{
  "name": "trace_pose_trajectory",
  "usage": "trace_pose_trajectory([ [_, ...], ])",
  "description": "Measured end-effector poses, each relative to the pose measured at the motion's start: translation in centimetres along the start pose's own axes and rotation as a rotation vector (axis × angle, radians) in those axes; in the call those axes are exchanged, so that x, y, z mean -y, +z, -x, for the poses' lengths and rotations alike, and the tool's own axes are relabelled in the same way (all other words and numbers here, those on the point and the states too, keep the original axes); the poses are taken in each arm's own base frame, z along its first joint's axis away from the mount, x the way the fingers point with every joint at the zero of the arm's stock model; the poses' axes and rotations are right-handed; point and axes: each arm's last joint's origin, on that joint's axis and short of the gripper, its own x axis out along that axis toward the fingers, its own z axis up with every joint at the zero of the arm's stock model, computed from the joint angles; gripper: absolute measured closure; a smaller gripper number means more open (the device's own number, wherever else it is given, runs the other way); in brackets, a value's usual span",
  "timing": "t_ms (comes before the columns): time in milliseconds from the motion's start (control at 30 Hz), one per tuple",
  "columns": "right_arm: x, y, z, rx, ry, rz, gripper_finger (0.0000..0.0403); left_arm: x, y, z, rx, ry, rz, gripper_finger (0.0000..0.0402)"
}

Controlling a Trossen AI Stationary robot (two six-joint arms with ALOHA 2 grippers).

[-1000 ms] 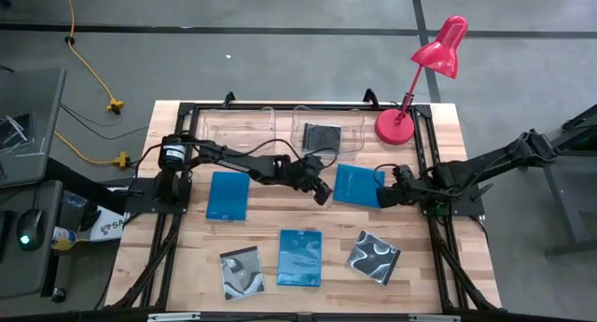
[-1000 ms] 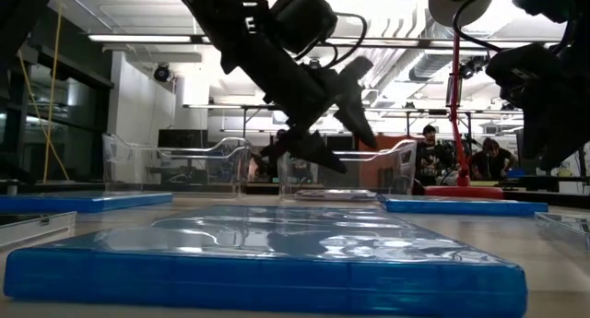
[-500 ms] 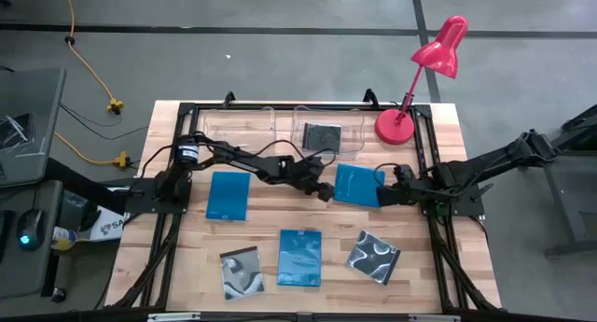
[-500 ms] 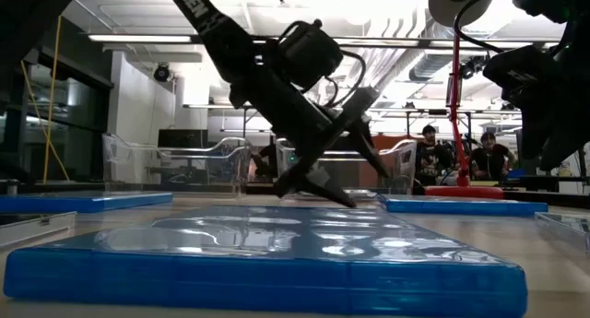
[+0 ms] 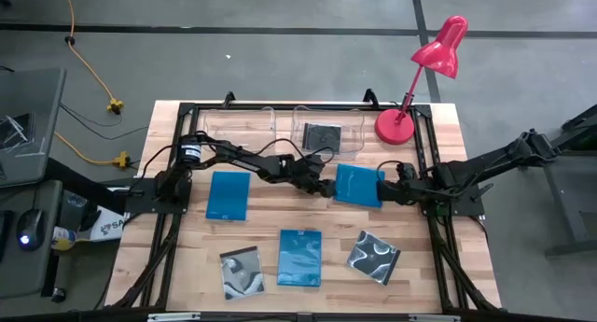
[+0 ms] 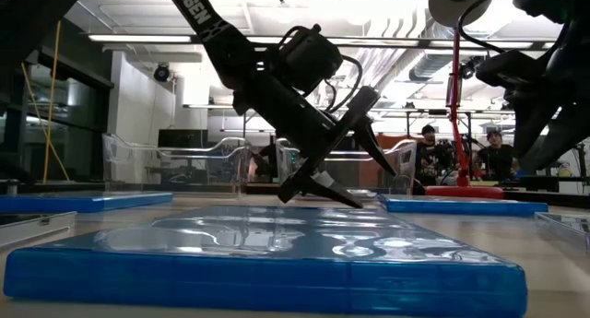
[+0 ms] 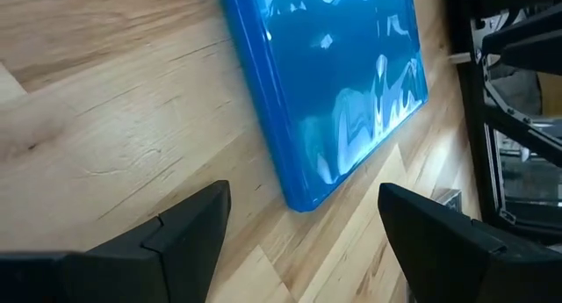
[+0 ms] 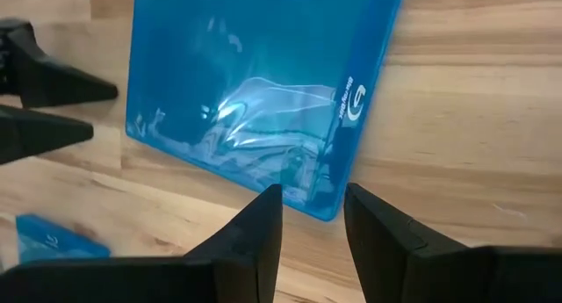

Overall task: Pick & place jewel cases by type
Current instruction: Put the top right blue CD case into the left transparent bin

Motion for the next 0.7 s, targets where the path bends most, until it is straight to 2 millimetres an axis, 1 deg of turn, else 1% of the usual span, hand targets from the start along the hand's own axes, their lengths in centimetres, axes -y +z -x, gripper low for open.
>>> trace_pose_trajectory([
  [100, 0.2, 0.0, 0.0, 0.008, -0.019, -0.036, 0.0295, 0.0, 0.0, 0.0, -0.002, -0.001, 0.009, 0.011],
  [300, 1.0, -0.1, -0.8, -0.019, -0.057, -0.086, 0.0295, 0.0, 0.0, -0.1, 0.0, -0.019, 0.004, 0.011],
  [533, 1.5, 0.0, -1.4, -0.006, -0.063, -0.103, 0.0295, 0.0, 0.3, -0.1, 0.007, -0.034, -0.025, 0.011],
  [700, 1.6, -0.2, -2.4, -0.021, -0.001, -0.121, 0.0289, 0.1, 0.3, -0.1, 0.013, -0.036, -0.035, 0.011],
])
